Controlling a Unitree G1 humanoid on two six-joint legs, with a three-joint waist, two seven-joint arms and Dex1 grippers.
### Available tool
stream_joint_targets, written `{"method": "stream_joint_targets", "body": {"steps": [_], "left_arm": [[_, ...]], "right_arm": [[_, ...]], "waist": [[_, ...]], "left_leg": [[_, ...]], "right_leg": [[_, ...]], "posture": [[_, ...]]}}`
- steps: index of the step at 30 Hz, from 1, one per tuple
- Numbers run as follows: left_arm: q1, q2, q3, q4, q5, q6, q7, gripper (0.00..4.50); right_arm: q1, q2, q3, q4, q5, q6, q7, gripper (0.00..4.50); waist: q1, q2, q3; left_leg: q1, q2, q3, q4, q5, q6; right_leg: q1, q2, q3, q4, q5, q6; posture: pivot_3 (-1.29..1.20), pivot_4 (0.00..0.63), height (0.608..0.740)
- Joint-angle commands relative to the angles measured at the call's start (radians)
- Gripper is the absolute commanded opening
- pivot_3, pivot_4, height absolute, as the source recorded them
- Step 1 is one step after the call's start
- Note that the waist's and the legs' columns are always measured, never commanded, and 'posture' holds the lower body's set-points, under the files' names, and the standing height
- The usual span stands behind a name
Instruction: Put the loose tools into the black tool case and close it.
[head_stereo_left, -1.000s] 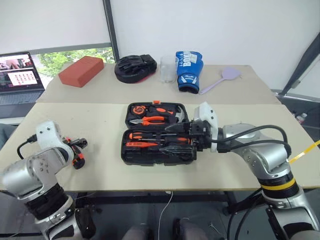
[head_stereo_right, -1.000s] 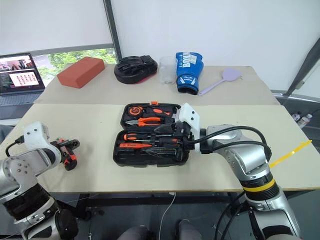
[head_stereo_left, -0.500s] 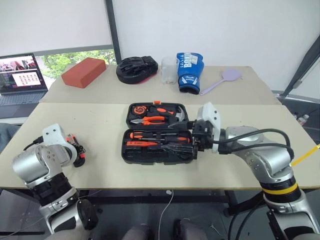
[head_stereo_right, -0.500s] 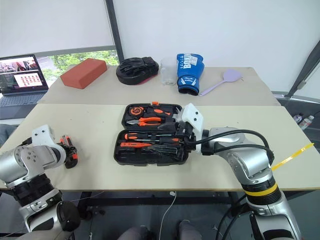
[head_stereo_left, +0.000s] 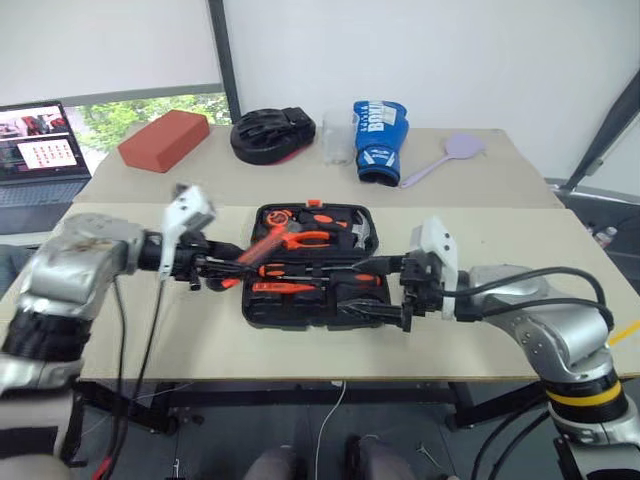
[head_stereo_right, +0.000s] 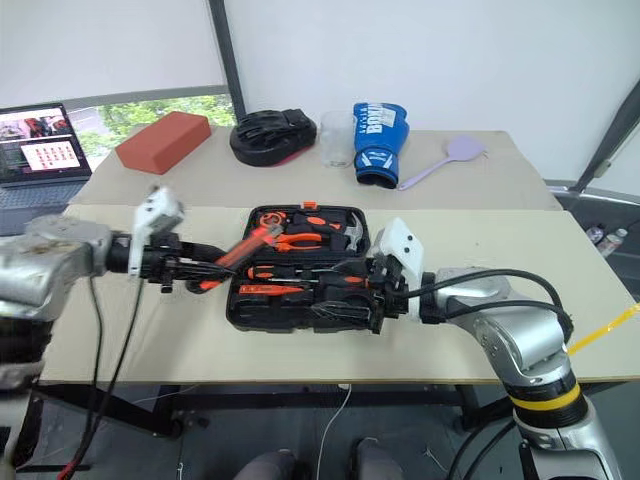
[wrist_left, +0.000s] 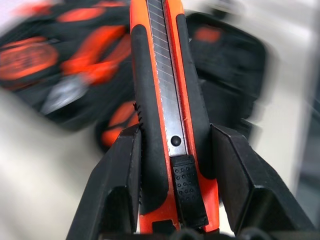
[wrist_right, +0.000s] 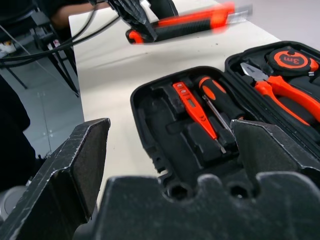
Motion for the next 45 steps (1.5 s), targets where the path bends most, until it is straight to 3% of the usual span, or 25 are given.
{"method": "stream_joint_targets", "body": {"steps": [1,4,8,11,18,25,27,29,33,39,42,45], "left_arm": [[-0.103,-0.047,-0.108,0.121,0.045,-0.139,-0.145,1.63],[-0.168,-0.108,-0.257,0.294,0.136,-0.346,-0.154,1.63],[-0.222,-0.143,-0.358,0.41,0.142,-0.418,-0.154,1.63],[-0.243,-0.188,-0.359,0.485,0.184,-0.433,-0.154,1.63],[-0.239,-0.208,-0.405,0.497,0.122,-0.457,-0.154,1.63],[-0.243,-0.22,-0.43,0.534,0.152,-0.476,-0.154,1.63],[-0.247,-0.234,-0.409,0.56,0.183,-0.477,-0.154,2.61],[-0.248,-0.226,-0.411,0.549,0.164,-0.46,-0.154,3.06],[-0.253,-0.196,-0.402,0.492,0.098,-0.43,-0.154,4.47],[-0.256,-0.196,-0.322,0.467,0.075,-0.421,-0.154,4.49],[-0.25,-0.217,-0.279,0.494,0.102,-0.455,-0.154,3.85],[-0.251,-0.236,-0.258,0.523,0.134,-0.474,-0.154,2.73]], "right_arm": [[0.021,-0.013,-0.048,-0.068,0.014,0.013,-0.035,4.5],[0.082,-0.022,-0.091,-0.13,0.032,0.039,-0.081,4.5],[0.137,-0.029,-0.127,-0.181,0.048,0.06,-0.122,4.5],[0.16,-0.028,-0.143,-0.203,0.057,0.069,-0.144,4.5],[0.171,-0.021,-0.144,-0.21,0.062,0.068,-0.182,4.5],[0.156,-0.023,-0.135,-0.19,0.06,0.063,-0.192,4.5],[0.154,-0.023,-0.133,-0.187,0.059,0.061,-0.192,4.5],[0.154,-0.023,-0.131,-0.185,0.057,0.06,-0.193,4.5],[0.152,-0.022,-0.126,-0.183,0.056,0.059,-0.192,4.5],[0.142,-0.02,-0.112,-0.167,0.048,0.05,-0.183,4.5],[0.132,-0.018,-0.101,-0.154,0.044,0.044,-0.177,4.5],[0.123,-0.016,-0.094,-0.145,0.041,0.042,-0.172,4.5]], "waist": [[-0.002,0.0,0.0],[-0.009,0.0,0.0],[-0.011,0.0,0.0],[-0.009,0.0,0.0],[-0.007,0.0,0.0],[-0.006,0.0,0.0],[-0.006,0.0,0.0],[-0.006,0.0,0.0],[-0.004,0.0,0.0],[-0.005,0.0,0.0],[-0.007,0.0,0.0],[-0.007,0.0,0.0]], "left_leg": [[-0.001,0.0,0.0,0.0,0.0,0.001],[-0.001,0.0,0.001,0.001,0.002,0.011],[-0.006,0.0,0.001,0.001,0.002,0.013],[-0.016,0.0,0.002,0.005,0.002,0.015],[-0.018,0.0,0.002,0.01,-0.001,0.021],[-0.018,0.0,0.002,0.014,-0.002,0.022],[-0.018,0.0,0.002,0.015,-0.002,0.022],[-0.018,0.0,0.002,0.015,-0.002,0.023],[-0.018,0.0,0.002,0.016,-0.003,0.024],[-0.018,0.0,0.003,0.017,-0.003,0.024],[-0.018,0.0,0.003,0.017,-0.003,0.024],[-0.018,0.0,0.003,0.017,-0.003,0.024]], "right_leg": [[0.0,0.0,0.0,0.0,0.0,0.0],[-0.001,0.0,0.001,0.0,0.0,0.0],[-0.007,0.0,0.002,0.001,0.0,-0.001],[-0.015,0.0,0.002,0.004,0.001,-0.001],[-0.015,0.0,0.002,0.004,0.002,0.001],[-0.013,0.0,0.002,0.004,0.002,0.002],[-0.013,0.0,0.002,0.005,0.002,0.002],[-0.013,0.0,0.002,0.005,0.002,0.002],[-0.012,0.0,0.002,0.006,0.003,0.003],[-0.012,0.0,0.002,0.006,0.003,0.003],[-0.013,0.0,0.002,0.005,0.003,0.003],[-0.013,0.0,0.002,0.004,0.003,0.003]], "posture": [[0.0,0.15,0.74],[0.0,0.15,0.74],[0.0,0.15,0.74],[0.0,0.15,0.74],[0.0,0.15,0.74],[0.0,0.15,0.74],[0.0,0.15,0.74],[0.0,0.15,0.74],[0.0,0.15,0.74],[0.0,0.15,0.74],[0.0,0.15,0.74],[0.0,0.15,0.74]]}}
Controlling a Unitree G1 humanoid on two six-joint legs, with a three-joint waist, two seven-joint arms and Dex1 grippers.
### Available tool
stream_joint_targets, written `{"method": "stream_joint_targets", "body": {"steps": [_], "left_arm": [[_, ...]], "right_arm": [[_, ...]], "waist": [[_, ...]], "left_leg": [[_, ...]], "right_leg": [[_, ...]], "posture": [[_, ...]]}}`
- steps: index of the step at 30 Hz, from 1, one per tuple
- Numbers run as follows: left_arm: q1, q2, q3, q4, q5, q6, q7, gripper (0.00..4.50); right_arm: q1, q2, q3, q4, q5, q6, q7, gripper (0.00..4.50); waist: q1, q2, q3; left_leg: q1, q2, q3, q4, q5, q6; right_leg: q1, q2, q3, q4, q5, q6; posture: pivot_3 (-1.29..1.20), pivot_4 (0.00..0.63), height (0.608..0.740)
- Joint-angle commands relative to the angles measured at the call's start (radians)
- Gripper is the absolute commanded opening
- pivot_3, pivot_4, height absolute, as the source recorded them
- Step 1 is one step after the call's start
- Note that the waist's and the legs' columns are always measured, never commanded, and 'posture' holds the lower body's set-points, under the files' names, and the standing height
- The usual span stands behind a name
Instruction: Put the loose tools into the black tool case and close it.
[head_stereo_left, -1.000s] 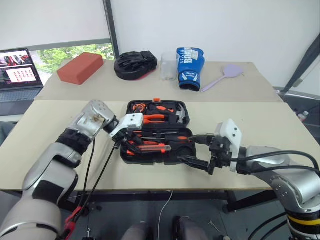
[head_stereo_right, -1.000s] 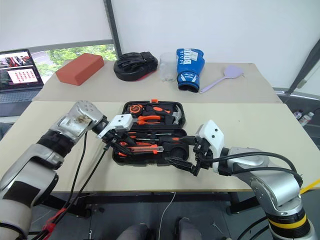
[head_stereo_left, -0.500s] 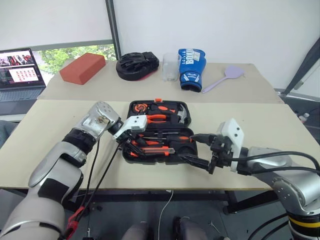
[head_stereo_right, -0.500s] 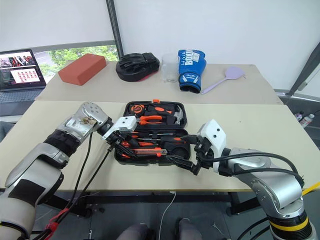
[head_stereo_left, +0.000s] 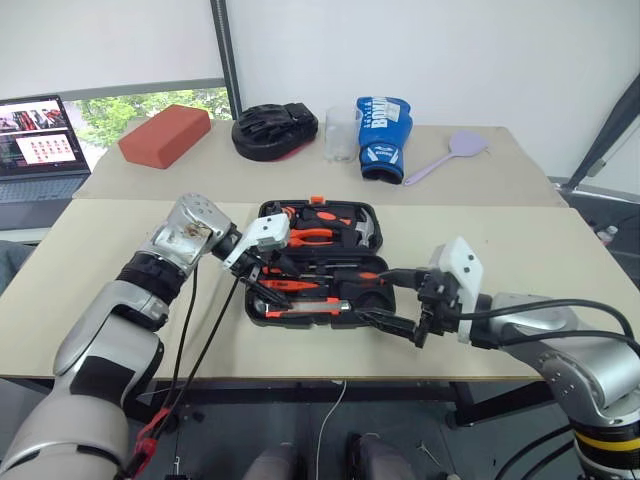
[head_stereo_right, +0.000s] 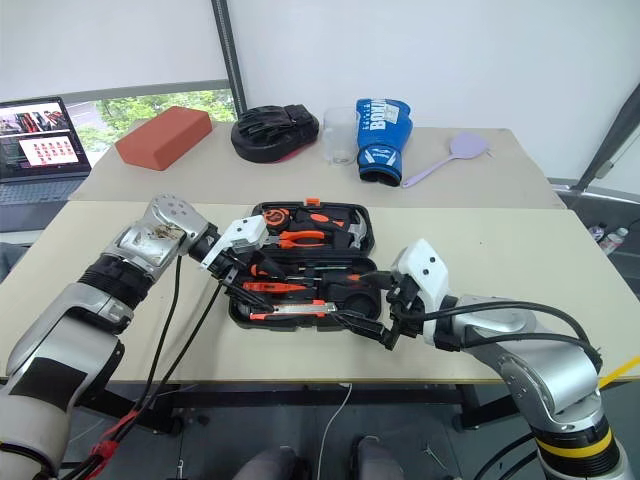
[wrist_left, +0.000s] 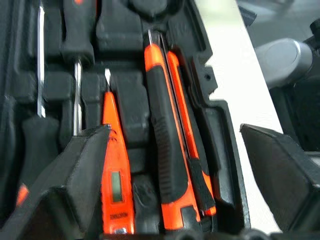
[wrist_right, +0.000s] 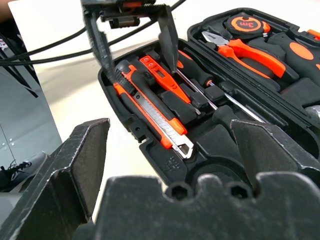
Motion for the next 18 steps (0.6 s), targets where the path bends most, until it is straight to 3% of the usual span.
{"method": "stream_joint_targets", "body": {"steps": [1,7,8,12,18], "left_arm": [[-0.014,-0.014,0.041,0.016,0.022,-0.027,-0.002,2.37],[0.0,-0.033,0.045,0.023,0.041,-0.052,-0.002,0.18],[0.004,-0.03,0.034,0.015,0.039,-0.046,-0.002,0.03],[0.037,-0.018,0.0,-0.026,0.049,-0.068,-0.002,0.03],[0.071,-0.038,0.0,-0.01,0.174,-0.13,0.034,0.03]], "right_arm": [[-0.021,0.003,-0.006,-0.009,0.0,-0.027,0.009,4.5],[-0.027,0.001,-0.004,-0.003,-0.005,-0.029,0.013,4.5],[-0.027,0.001,-0.004,-0.003,-0.005,-0.029,0.013,4.5],[-0.026,0.004,-0.005,-0.005,-0.005,-0.03,0.01,4.5],[-0.017,0.014,-0.014,-0.008,0.0,-0.025,-0.003,4.5]], "waist": [[0.0,0.0,0.0],[0.0,0.0,0.0],[0.0,0.0,0.0],[-0.001,0.0,0.0],[0.001,0.0,0.0]], "left_leg": [[0.0,0.0,0.0,0.0,0.0,0.0],[0.0,0.0,0.0,0.0,0.0,0.0],[0.0,0.0,0.0,0.0,0.0,0.0],[0.0,0.0,0.0,0.0,0.0,0.0],[0.0,0.0,0.0,0.0,0.0,0.0]], "right_leg": [[0.0,0.0,0.0,0.0,0.0,0.0],[0.0,0.0,0.0,0.0,0.0,0.0],[0.0,0.0,0.0,0.0,0.0,0.0],[0.0,0.0,0.0,0.0,0.0,0.0],[0.0,0.0,0.001,0.0,0.0,0.0]], "posture": [[0.0,0.15,0.74],[0.0,0.15,0.74],[0.0,0.15,0.74],[0.0,0.15,0.74],[0.0,0.15,0.74]]}}
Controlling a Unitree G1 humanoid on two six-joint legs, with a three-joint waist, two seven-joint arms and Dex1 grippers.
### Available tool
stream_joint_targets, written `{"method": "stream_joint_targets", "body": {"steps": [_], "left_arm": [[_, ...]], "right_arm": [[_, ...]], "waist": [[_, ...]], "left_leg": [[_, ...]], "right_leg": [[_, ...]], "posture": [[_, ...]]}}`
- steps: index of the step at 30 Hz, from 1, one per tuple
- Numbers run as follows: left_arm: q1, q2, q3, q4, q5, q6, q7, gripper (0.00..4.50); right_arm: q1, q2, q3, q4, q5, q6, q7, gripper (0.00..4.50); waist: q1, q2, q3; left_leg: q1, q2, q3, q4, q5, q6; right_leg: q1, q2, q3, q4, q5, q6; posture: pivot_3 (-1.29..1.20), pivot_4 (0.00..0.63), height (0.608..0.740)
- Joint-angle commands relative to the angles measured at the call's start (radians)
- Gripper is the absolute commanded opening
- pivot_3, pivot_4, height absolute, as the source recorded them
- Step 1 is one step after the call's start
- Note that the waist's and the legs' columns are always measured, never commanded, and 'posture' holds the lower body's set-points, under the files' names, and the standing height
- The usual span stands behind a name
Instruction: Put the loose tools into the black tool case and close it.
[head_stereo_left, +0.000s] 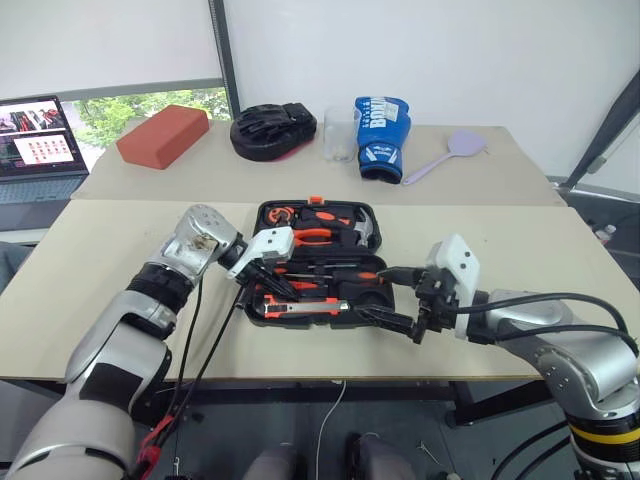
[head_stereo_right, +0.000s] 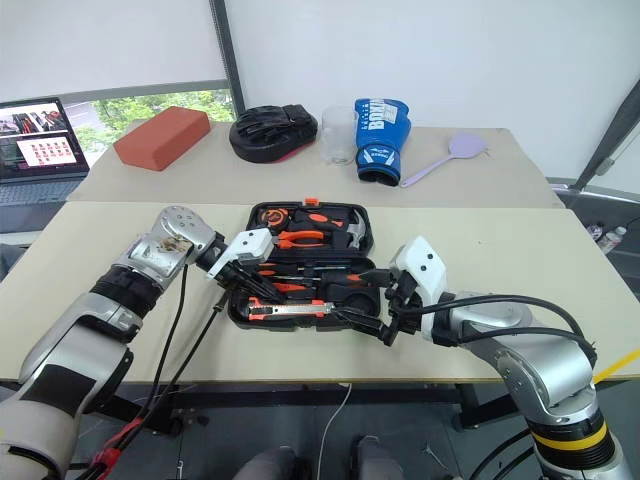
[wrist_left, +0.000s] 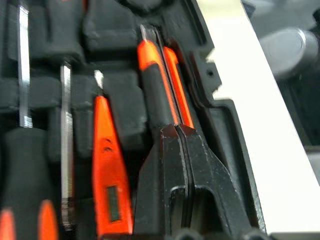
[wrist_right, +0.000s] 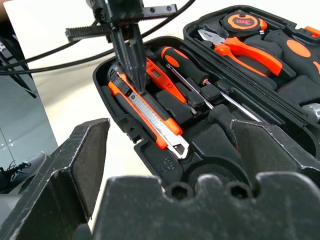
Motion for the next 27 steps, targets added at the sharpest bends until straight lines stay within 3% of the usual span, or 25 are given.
{"method": "stream_joint_targets", "body": {"steps": [1,8,11,14,17,19,27], "left_arm": [[0.025,-0.002,-0.015,0.013,0.108,-0.061,0.052,0.03],[0.058,-0.019,-0.005,0.043,0.173,-0.11,0.087,0.03],[0.08,-0.02,0.035,-0.016,0.134,-0.062,0.063,0.03],[0.09,-0.027,0.14,-0.111,0.023,0.063,0.041,0.03],[0.12,-0.005,0.276,-0.249,-0.121,0.195,0.044,0.72],[0.149,0.008,0.351,-0.337,-0.187,0.26,0.081,1.41],[0.251,0.075,0.45,-0.656,-0.361,0.509,0.131,4.44]], "right_arm": [[-0.008,0.002,-0.024,-0.026,0.007,-0.022,-0.003,4.5],[-0.004,0.002,-0.03,-0.028,0.013,-0.017,-0.007,4.5],[0.0,-0.002,-0.032,-0.03,0.014,-0.017,-0.007,4.5],[0.008,-0.017,-0.043,-0.03,0.013,-0.015,-0.002,4.5],[0.016,-0.07,-0.073,0.019,0.009,0.0,0.029,4.5],[0.01,-0.114,-0.076,0.085,-0.014,-0.008,0.059,4.5],[-0.149,-0.189,0.085,0.498,-0.241,-0.16,0.191,4.5]], "waist": [[0.0,0.0,0.0],[0.003,0.004,-0.003],[0.001,0.004,-0.003],[-0.001,0.004,-0.003],[0.0,0.004,-0.003],[0.0,0.004,-0.003],[-0.005,0.004,-0.003]], "left_leg": [[0.0,0.0,0.0,0.0,0.0,0.0],[0.014,0.001,0.0,0.0,-0.002,0.004],[0.016,0.001,0.0,0.0,-0.006,0.01],[0.015,0.001,0.0,0.0,-0.002,0.003],[0.011,0.001,0.0,0.0,-0.002,0.003],[0.004,0.001,0.0,0.002,-0.002,0.003],[0.003,0.001,0.004,0.0,-0.001,0.002]], "right_leg": [[0.0,0.0,0.0,0.0,0.0,0.0],[0.013,0.0,0.0,0.0,0.0,0.001],[0.015,0.0,0.0,-0.001,-0.001,0.002],[0.014,0.0,0.0,0.001,-0.001,0.002],[0.01,0.001,0.0,0.0,-0.001,0.002],[0.005,0.001,0.0,0.0,-0.001,0.002],[0.001,0.001,0.002,-0.001,-0.001,0.002]], "posture": [[0.0,0.15,0.74],[0.0,0.15,0.74],[0.0,0.15,0.74],[0.0,0.15,0.74],[0.0,0.15,0.74],[0.0,0.15,0.74],[0.0,0.15,0.74]]}}
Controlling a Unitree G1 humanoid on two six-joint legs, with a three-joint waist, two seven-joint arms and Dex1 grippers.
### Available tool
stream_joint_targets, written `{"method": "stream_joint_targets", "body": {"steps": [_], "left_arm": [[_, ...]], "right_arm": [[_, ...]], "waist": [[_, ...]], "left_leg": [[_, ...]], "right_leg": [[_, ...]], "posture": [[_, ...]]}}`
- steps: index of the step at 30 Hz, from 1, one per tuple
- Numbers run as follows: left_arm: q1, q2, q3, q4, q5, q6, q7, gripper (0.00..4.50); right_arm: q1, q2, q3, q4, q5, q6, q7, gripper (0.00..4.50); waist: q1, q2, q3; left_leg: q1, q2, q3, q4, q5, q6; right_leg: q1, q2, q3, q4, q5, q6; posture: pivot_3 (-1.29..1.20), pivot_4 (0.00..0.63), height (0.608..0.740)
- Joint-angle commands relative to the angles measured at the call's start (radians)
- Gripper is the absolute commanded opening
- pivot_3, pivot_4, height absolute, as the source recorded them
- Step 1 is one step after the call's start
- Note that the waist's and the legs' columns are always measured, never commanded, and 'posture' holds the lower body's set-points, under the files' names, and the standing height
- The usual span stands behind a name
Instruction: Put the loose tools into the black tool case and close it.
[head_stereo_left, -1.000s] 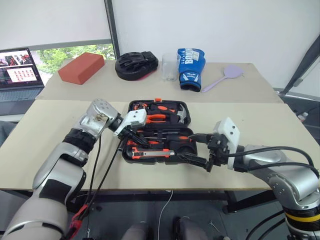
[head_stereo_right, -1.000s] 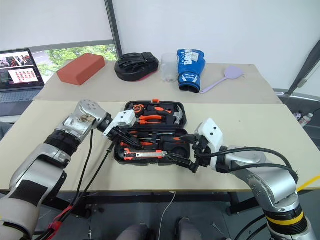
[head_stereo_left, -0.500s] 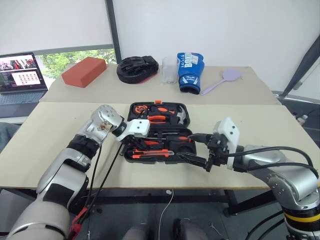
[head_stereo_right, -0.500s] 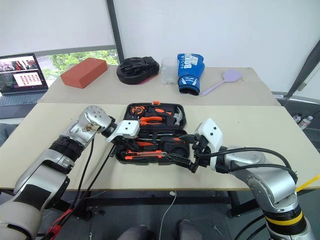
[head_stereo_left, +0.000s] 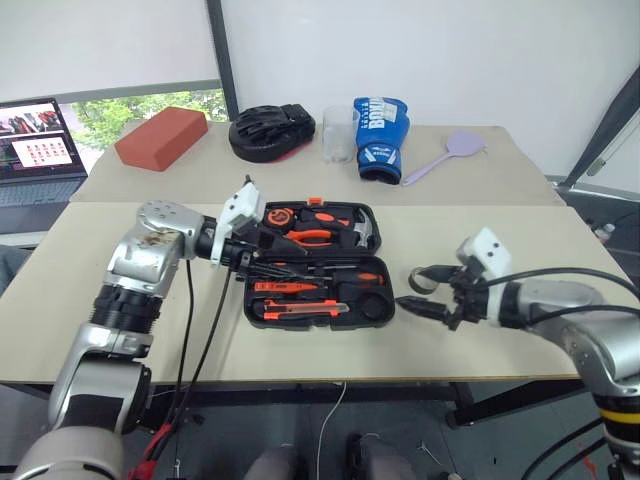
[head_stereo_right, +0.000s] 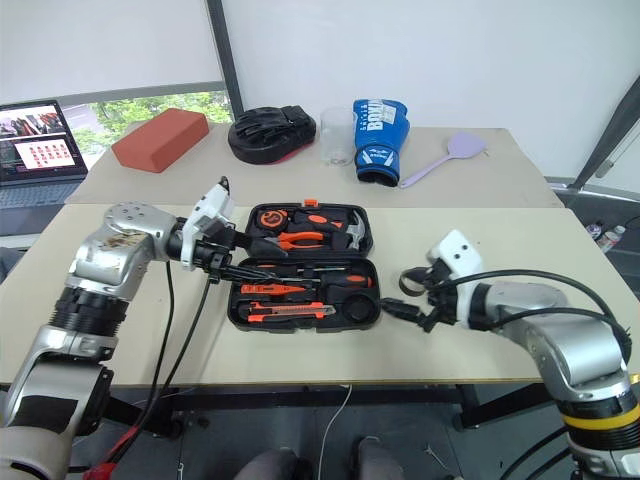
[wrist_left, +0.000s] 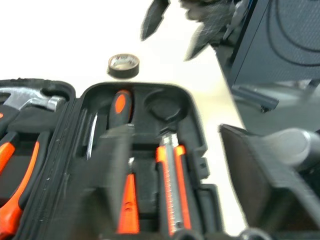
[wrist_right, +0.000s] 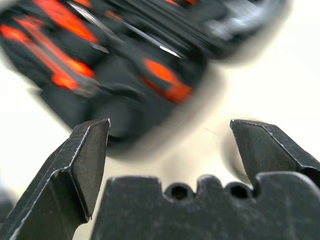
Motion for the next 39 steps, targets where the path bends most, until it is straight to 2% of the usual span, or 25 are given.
{"method": "stream_joint_targets", "body": {"steps": [1,8,12,16,22,27,29,32,36,38,39], "left_arm": [[0.005,0.01,0.053,-0.136,-0.106,0.109,0.032,4.44],[0.051,0.038,0.051,-0.248,-0.137,0.149,0.104,4.44],[0.075,0.059,0.055,-0.279,-0.151,0.159,0.125,4.5],[0.092,0.085,0.059,-0.295,-0.165,0.171,0.125,4.5],[0.099,0.108,0.045,-0.28,-0.165,0.161,0.111,4.5],[0.097,0.108,0.031,-0.278,-0.163,0.159,0.107,4.5],[0.104,0.112,0.022,-0.278,-0.155,0.149,0.101,4.5],[0.111,0.118,0.015,-0.282,-0.151,0.144,0.099,4.5],[0.113,0.123,0.013,-0.282,-0.15,0.139,0.1,4.5],[0.113,0.124,0.012,-0.279,-0.148,0.135,0.101,4.5],[0.112,0.124,0.012,-0.278,-0.148,0.134,0.102,4.5]], "right_arm": [[-0.08,0.004,0.087,0.15,-0.111,-0.11,0.078,4.5],[-0.191,0.108,0.178,0.409,-0.248,-0.199,0.097,4.5],[-0.207,0.144,0.16,0.473,-0.269,-0.232,0.104,3.45],[-0.229,0.161,0.115,0.496,-0.268,-0.25,0.106,2.05],[-0.219,0.123,0.054,0.371,-0.191,-0.186,0.197,0.04],[-0.182,0.118,0.043,0.073,-0.034,-0.003,0.266,0.04],[-0.159,0.126,0.075,-0.032,-0.023,0.025,0.25,0.04],[-0.115,0.122,0.139,-0.133,-0.049,0.032,0.229,0.04],[-0.086,0.124,0.196,-0.124,-0.137,0.001,0.163,0.04],[-0.072,0.127,0.203,-0.111,-0.141,0.009,0.153,0.77],[-0.066,0.126,0.202,-0.112,-0.136,0.015,0.156,0.97]], "waist": [[0.0,0.0,0.0],[0.0,0.0,0.0],[0.0,0.0,0.0],[-0.001,0.0,0.0],[-0.001,0.002,0.001],[0.0,0.002,0.001],[0.001,0.002,0.001],[0.001,0.002,0.001],[0.004,0.002,0.001],[0.004,0.001,0.001],[0.004,0.002,0.001]], "left_leg": [[0.0,0.0,0.0,0.0,0.0,-0.001],[0.001,0.0,0.001,0.0,0.001,-0.002],[0.001,0.0,0.0,0.0,0.001,-0.002],[0.001,0.0,0.0,0.0,0.001,-0.002],[0.001,0.0,0.0,-0.001,0.001,-0.003],[0.001,0.0,0.0,-0.001,0.001,-0.003],[0.001,0.0,0.0,-0.001,0.001,-0.003],[0.001,0.0,0.0,-0.001,0.001,-0.003],[0.0,0.0,0.0,-0.001,0.001,-0.002],[0.001,0.0,0.0,-0.001,0.001,-0.002],[0.001,0.0,0.0,-0.001,0.001,-0.002]], "right_leg": [[0.0,0.0,0.0,0.0,0.0,0.0],[0.0,0.0,0.001,0.002,0.001,-0.001],[0.0,0.0,0.001,0.001,0.001,-0.001],[0.0,0.0,0.001,0.001,0.001,-0.001],[0.0,0.0,0.001,0.001,0.001,-0.001],[0.0,0.0,0.001,0.001,0.001,-0.001],[0.0,0.0,0.001,0.001,0.001,-0.001],[0.0,0.0,0.001,0.001,0.001,-0.001],[0.0,0.0,0.001,0.001,0.001,-0.001],[0.0,0.0,0.001,0.001,0.001,-0.001],[0.0,0.0,0.001,0.001,0.001,-0.001]], "posture": [[0.0,0.15,0.74],[0.0,0.15,0.74],[0.0,0.15,0.74],[0.0,0.15,0.74],[0.0,0.15,0.74],[0.0,0.15,0.74],[0.0,0.15,0.74],[0.0,0.15,0.74],[0.0,0.15,0.74],[0.0,0.15,0.74],[0.0,0.15,0.74]]}}
